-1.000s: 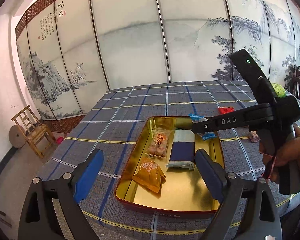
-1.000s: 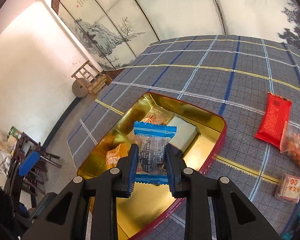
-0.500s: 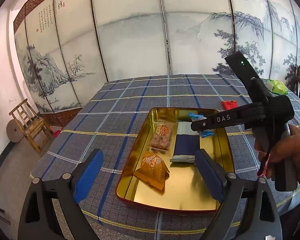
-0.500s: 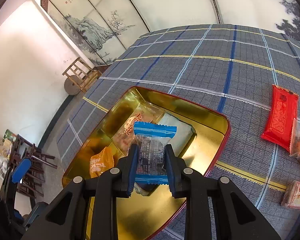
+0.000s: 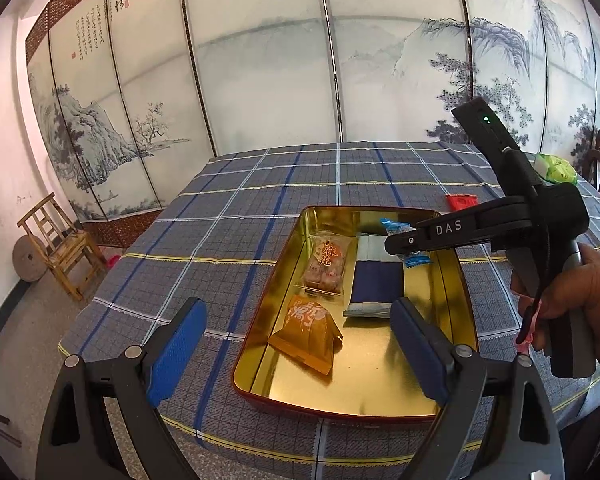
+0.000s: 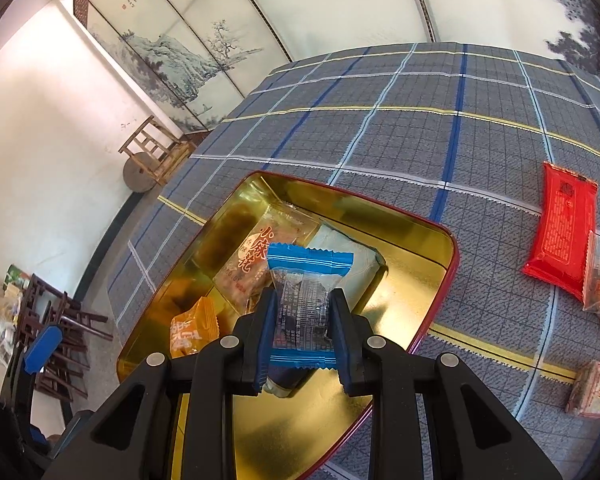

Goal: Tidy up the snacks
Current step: 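Carry the blue-ended candy into the gold tin and open the right gripper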

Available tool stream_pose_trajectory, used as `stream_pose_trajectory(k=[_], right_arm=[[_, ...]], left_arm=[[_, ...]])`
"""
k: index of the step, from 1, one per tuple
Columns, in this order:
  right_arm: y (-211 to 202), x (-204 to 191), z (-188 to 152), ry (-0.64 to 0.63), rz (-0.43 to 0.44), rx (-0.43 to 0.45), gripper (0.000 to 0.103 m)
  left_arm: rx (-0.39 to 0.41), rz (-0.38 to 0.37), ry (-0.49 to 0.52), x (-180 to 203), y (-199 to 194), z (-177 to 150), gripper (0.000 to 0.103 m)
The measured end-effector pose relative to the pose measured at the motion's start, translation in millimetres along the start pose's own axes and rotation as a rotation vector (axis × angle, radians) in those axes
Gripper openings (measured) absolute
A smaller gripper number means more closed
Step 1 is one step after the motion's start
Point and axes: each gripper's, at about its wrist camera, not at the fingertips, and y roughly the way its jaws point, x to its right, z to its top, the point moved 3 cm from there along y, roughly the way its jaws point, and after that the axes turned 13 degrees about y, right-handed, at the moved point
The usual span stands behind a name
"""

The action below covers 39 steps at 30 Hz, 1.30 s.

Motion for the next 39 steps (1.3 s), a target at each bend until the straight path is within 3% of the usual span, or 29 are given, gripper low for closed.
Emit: stream_pose_trajectory(k=[39], right_arm=[[-0.8,1.3,2.5,-0.013,-0.028,0.037,0.029]], left_arm=[[-0.018,-0.008,0.001,3.6,8.3,-5.9,0.091]])
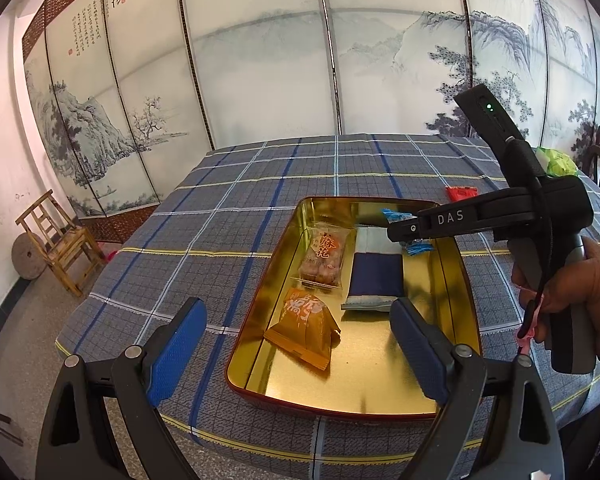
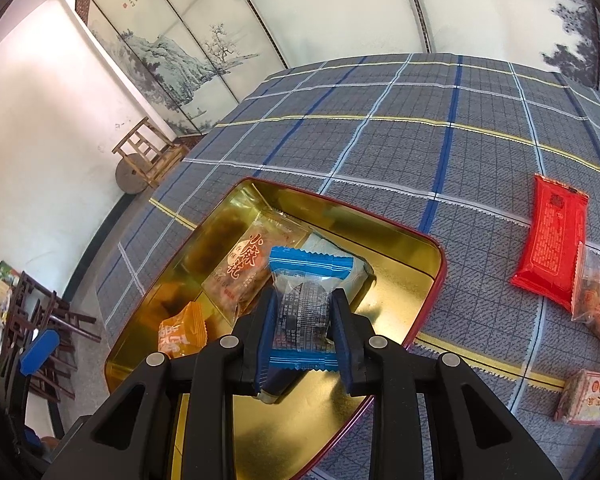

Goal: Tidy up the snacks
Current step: 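Carry the blue-ended candy into the gold tin and open the right gripper, then withdraw the right gripper from the tin toward the loose snacks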

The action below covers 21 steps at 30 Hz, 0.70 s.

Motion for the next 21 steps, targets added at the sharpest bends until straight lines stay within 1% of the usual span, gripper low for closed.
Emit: stream_pose_trajectory(k=[3,5,7,9,12,14,18,21], right_arm=[[-3.1,2.9,0.0,0.005,0.005,0.008,0.029],[-4.3,4.3,0.4,0.013,0.023,0.007,0.032],[-6.6,4.7,-0.1,0.015,0.031,0.014,0.043],[-11.9,3.2,-0.1,0.016,0.045,0.033,0.046],[-24.4,2.3,-0.9,0.008,0.076,0.053,0.047],[-36.5,4.5,-3.4,-0.003,0.078,0.070,0.048],[-69.8,22.3,-13.0,-0.031,0.037,0.130,0.049],[-100.4,49.8,-19.7,-0.034,-0.032,0.188,0.051]], left_arm=[[-0.002,0.001,0.001,0.0,0.5,-0.6,0.091],[-0.002,0.001,0.003,0.4,0.4,-0.9,0.091],[-0.003,0.002,0.006,1.2,-0.1,-0.4,0.091],[-0.003,0.004,0.009,2.2,-1.0,-0.3,0.091],[0.001,0.010,0.014,3.7,-3.7,1.3,0.091],[0.003,0.013,0.017,4.8,-5.3,2.5,0.091],[0.006,0.017,0.028,10.9,-8.7,6.0,0.091],[0.005,0.017,0.042,17.4,-9.9,10.0,0.091]])
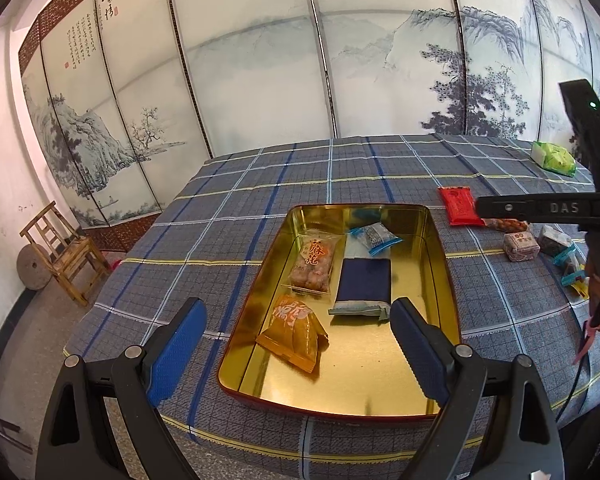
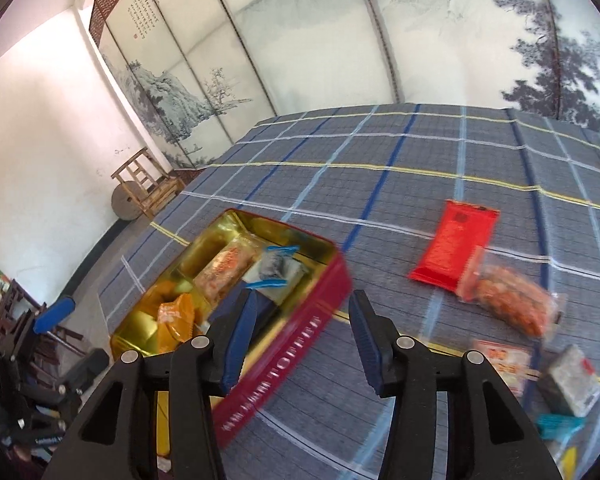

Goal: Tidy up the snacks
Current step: 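Withdraw the right gripper from the tin toward the loose snacks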

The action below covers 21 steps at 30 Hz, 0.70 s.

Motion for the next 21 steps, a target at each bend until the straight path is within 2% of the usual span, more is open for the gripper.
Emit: stream_pose_trajectory(k=[6,14,18,21], right_arm=[[-65.1,85.1,-6.8,0.065,-0.158,0.101,0.057],[-124.7,195.6,-22.1,0.157,-0.468,0.169,0.058],[-138.6,237.4,-28.9,0.213,-0.555,0.174,0.058],[-145.3,259.9,-35.1,0.242,-0.583,0.169,0.058]], left_arm=[[0.009,-0.006,0.045,19.9,-4.9,13.3,0.091],[0.013,-0.035,0.123,56.5,-5.7,38.9,0.093],[0.015,-0.052,0.178,78.9,-4.2,55.3,0.093],[0.023,-0.076,0.218,96.8,-2.3,69.4,0.093]])
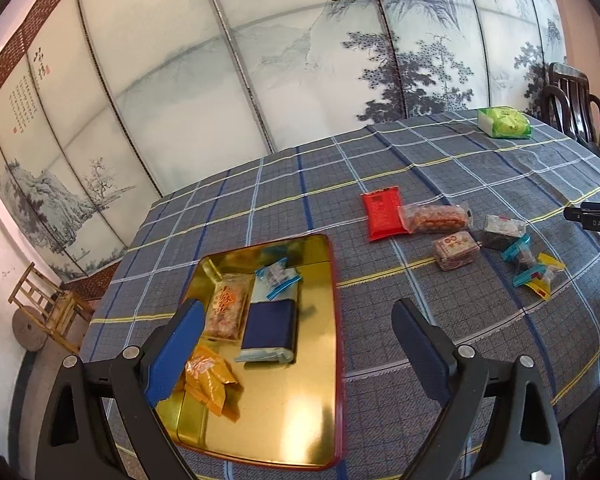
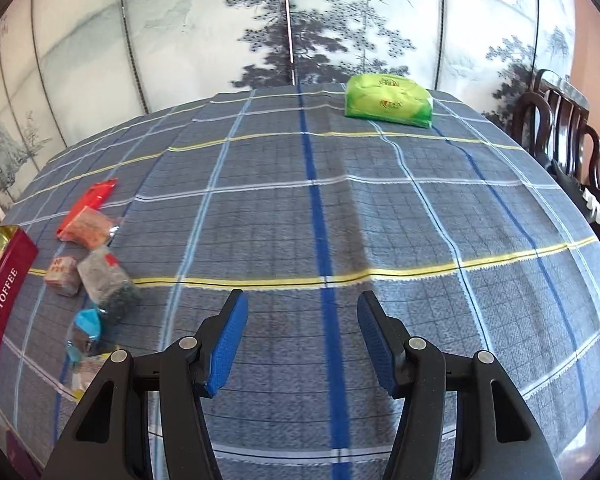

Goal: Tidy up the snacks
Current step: 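Withdraw the right gripper from the tin toward the loose snacks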

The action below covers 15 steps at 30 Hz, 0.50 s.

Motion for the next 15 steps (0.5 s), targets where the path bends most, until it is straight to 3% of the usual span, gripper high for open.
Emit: stream_pose_trajectory(k=[4,11,15], right_arm=[[9.3,17.5,-6.3,0.026,-0.003,-0.018,0.062],[10.8,16.6,-6.6,0.020,0.042,-0.012,0.068],[8.1,20.5,-8.5,0.044,0.077,-0.010,0.068]], left_arm=[[0.000,-0.046,0.049,15.6,13.4,27.9,0.093],[-0.008,-0.221,0.075,31.2,76.1,94.1,0.094],[-0.107,-0.314,0.059,41.4,139.4,132.2,0.093]])
